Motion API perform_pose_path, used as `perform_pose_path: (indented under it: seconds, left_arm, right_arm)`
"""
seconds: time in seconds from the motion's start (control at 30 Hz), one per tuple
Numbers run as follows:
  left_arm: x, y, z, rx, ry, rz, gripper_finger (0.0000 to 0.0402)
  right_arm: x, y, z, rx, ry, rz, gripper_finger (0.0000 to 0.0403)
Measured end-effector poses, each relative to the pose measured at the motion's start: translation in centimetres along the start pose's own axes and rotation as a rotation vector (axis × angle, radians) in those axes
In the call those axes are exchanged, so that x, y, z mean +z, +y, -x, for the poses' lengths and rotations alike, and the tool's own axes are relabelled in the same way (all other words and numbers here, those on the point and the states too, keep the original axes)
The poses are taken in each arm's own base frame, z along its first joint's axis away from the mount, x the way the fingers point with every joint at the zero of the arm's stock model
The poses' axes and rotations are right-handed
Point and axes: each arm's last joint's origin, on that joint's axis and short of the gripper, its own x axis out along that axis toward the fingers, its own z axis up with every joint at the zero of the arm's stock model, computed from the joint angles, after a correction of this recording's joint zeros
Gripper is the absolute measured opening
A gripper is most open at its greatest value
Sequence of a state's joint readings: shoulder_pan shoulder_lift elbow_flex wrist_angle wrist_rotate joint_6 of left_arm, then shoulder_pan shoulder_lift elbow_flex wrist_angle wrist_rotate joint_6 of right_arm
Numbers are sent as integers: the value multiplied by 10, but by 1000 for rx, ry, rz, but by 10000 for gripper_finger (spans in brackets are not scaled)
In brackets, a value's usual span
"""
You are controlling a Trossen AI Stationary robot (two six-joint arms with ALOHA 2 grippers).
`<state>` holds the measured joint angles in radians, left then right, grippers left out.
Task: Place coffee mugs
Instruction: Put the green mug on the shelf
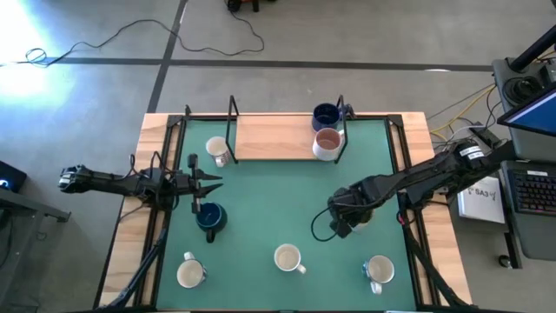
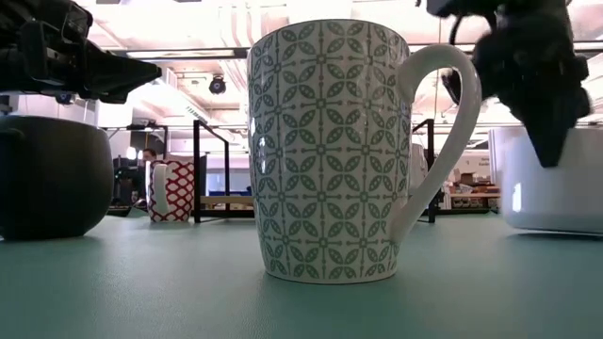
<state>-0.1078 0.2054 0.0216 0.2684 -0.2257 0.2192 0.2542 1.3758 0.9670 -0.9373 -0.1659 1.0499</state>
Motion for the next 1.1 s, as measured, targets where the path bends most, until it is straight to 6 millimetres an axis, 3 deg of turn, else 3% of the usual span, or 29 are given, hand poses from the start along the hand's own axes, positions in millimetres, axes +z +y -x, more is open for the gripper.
perform_pose_path:
  seconds: [0.37,0.6,0.87,1.1]
  left_arm:
    - [0,0,0,0,0,0,68]
    - [0,0,0,0,0,0,68]
    - [0,0,0,0,1,0,68]
    - [0,0,0,0,2,-1,68]
  right_arm:
    - [21,28,35,117,-136,490,15]
    - [36,53,46,100,-202,991,14]
    - [60,65,47,-180,-135,1396,14]
    - [92,61,51,-247,-82,1481,13]
